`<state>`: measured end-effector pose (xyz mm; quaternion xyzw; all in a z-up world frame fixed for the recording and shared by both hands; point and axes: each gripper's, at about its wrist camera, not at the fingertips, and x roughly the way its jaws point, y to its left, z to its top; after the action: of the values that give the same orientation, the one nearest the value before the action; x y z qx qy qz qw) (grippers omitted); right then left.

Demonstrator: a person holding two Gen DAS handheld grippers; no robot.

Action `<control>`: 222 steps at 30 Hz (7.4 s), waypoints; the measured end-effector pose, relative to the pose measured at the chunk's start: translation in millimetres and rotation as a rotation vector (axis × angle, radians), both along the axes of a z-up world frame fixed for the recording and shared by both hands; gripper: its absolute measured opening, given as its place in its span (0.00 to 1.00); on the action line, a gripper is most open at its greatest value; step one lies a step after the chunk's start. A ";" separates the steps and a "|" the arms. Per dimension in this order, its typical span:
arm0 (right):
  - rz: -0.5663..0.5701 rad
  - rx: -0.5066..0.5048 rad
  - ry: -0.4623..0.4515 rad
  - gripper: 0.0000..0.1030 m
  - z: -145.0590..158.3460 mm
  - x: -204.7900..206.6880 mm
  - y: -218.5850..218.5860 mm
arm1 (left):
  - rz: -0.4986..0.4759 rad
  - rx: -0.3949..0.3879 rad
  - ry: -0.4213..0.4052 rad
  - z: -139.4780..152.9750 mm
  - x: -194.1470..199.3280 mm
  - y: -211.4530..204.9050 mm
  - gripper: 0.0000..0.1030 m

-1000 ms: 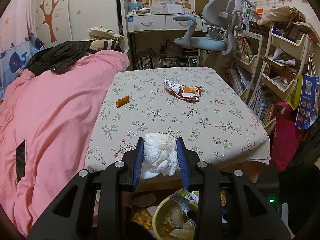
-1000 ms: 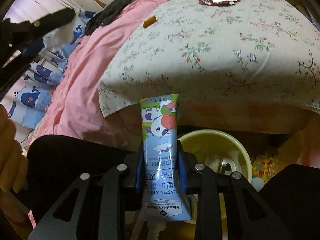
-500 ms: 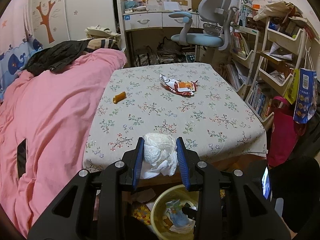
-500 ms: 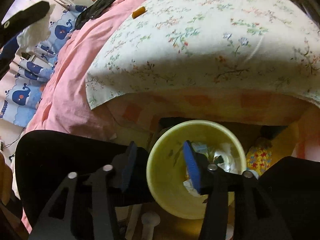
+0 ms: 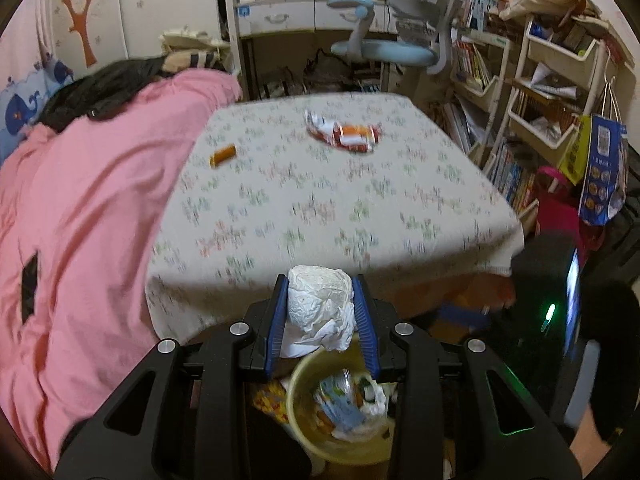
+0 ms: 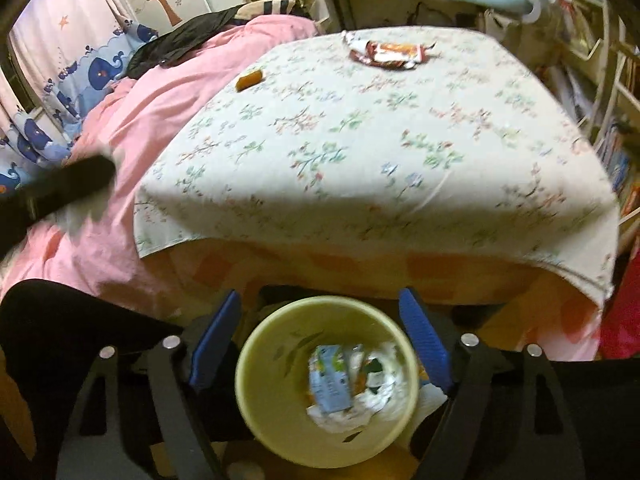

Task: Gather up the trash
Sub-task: 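Open the right tool to drop the milk carton while the left tool releases the tissue, then move both open tools back toward the remaining trash on the table, then reach the right tool to the red-orange wrapper while the left tool approaches the orange sausage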

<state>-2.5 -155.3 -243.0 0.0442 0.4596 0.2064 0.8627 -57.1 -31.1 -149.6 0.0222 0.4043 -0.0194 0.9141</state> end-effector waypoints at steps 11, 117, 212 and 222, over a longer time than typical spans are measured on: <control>-0.078 -0.065 -0.050 0.85 6.3 2.8 -12.7 | -0.027 0.004 0.128 -44.3 -20.3 -10.0 0.30; 0.006 -0.088 -0.104 0.89 5.4 -1.3 22.9 | 0.623 0.063 -0.228 73.6 -30.8 132.1 0.89; 0.069 -0.199 -0.313 0.92 78.4 214.4 23.9 | 0.494 0.063 -0.054 7.3 170.1 129.4 0.93; 0.087 -0.218 -0.259 0.92 58.9 249.9 28.4 | 0.447 0.062 -0.025 -2.3 184.4 126.9 0.93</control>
<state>247.4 -126.9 -184.1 -0.0967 0.3658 0.1965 0.9046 127.3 95.7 -152.0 -0.0396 0.3883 0.1966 0.8994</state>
